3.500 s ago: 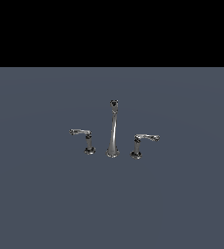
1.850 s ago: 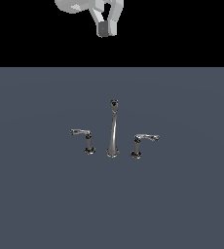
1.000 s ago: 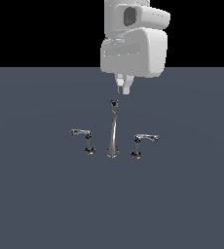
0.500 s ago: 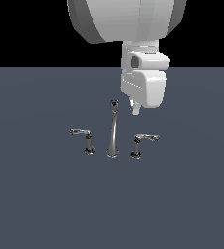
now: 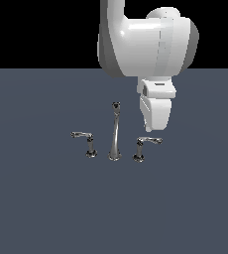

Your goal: Turn on the faucet by rotating a designated handle.

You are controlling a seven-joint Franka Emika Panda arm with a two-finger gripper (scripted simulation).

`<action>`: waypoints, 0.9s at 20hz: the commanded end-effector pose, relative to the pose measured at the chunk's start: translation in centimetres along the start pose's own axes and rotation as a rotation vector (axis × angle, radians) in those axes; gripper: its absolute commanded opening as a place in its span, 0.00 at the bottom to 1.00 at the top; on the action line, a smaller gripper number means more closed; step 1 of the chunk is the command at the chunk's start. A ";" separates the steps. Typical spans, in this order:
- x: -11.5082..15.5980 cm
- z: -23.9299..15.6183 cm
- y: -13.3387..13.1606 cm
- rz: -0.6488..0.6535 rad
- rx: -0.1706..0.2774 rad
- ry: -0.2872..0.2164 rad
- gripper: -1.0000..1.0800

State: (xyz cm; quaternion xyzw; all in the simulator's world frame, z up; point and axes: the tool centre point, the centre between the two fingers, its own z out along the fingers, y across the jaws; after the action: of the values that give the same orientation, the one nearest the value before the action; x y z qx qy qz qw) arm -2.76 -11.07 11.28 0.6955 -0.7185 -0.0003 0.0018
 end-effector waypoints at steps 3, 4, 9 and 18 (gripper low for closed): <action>1.4 1.7 -0.5 0.079 0.002 0.000 0.00; 1.6 2.0 -0.5 0.091 0.002 0.000 0.00; 2.2 2.7 -0.7 0.124 0.003 -0.001 0.00; 2.6 2.7 0.7 0.124 0.002 -0.001 0.00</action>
State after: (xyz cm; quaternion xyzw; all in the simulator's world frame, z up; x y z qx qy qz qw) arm -3.09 -13.51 8.56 0.6497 -0.7602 0.0002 0.0006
